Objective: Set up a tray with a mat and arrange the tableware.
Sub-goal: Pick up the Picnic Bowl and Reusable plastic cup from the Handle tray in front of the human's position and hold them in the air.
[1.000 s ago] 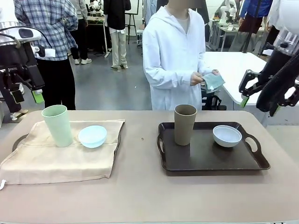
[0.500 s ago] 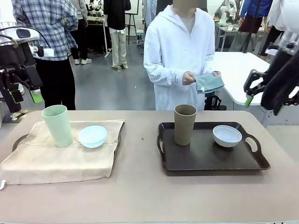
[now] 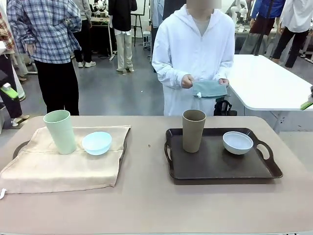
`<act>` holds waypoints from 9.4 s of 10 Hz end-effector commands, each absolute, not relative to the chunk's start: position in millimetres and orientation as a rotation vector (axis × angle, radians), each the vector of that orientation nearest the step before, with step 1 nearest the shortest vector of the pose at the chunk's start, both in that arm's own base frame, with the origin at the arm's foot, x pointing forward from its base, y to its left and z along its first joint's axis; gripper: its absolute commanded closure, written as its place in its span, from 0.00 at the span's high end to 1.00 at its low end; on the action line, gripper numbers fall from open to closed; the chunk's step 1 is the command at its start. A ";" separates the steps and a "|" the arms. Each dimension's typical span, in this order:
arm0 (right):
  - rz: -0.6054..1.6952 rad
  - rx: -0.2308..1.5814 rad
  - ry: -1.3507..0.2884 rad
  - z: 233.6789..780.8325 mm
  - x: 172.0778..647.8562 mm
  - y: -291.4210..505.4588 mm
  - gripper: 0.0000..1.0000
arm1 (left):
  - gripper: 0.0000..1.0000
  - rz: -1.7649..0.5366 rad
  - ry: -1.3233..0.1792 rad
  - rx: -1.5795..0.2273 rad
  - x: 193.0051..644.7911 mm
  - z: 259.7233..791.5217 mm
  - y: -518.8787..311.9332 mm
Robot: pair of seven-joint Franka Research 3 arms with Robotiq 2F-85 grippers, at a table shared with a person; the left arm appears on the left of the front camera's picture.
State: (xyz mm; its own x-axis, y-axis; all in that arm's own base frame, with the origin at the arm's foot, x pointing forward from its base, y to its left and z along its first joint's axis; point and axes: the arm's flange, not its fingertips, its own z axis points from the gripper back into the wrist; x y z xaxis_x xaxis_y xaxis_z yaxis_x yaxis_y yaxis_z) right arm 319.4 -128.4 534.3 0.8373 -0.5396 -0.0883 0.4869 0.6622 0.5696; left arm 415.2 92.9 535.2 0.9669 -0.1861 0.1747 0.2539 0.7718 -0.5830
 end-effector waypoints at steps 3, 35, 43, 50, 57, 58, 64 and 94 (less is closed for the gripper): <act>-0.744 0.969 -0.220 508.6 261.9 -199.8 0.83 | 1.00 -0.154 -0.208 -0.942 406.6 503.0 171.7; -0.951 1.113 -0.233 471.0 203.7 -267.9 0.83 | 1.00 -0.167 -0.102 -1.115 373.1 496.9 221.5; -0.803 0.618 -0.144 576.8 305.1 -171.3 0.83 | 1.00 -0.653 -0.116 -0.572 457.4 608.9 55.3; -0.752 0.111 -0.103 545.6 377.6 -47.7 0.83 | 1.00 -1.238 -0.075 -0.458 469.7 580.6 -156.2; -0.778 0.154 -0.016 501.5 396.5 -57.7 0.83 | 1.00 -1.219 -0.401 -0.385 468.9 495.7 -275.9; -0.764 0.131 -0.039 519.5 389.2 -56.1 0.83 | 1.00 -1.210 -0.426 -0.303 469.0 478.0 -293.5; -0.764 0.131 -0.039 519.5 389.2 -56.1 0.83 | 1.00 -1.236 -0.380 -0.261 467.8 428.4 -383.0; -0.693 0.137 0.036 465.3 438.7 -7.7 0.83 | 1.00 -1.466 -0.750 -0.652 509.9 335.5 -388.5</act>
State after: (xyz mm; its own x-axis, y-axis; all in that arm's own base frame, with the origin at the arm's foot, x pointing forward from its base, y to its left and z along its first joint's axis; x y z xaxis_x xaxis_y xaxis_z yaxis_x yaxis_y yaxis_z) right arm 430.5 -12.2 471.1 0.7861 -0.6143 -0.0686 0.6180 0.7787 0.1083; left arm 511.7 -392.1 342.4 -0.0128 -0.6590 0.7521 0.9985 0.0310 0.0441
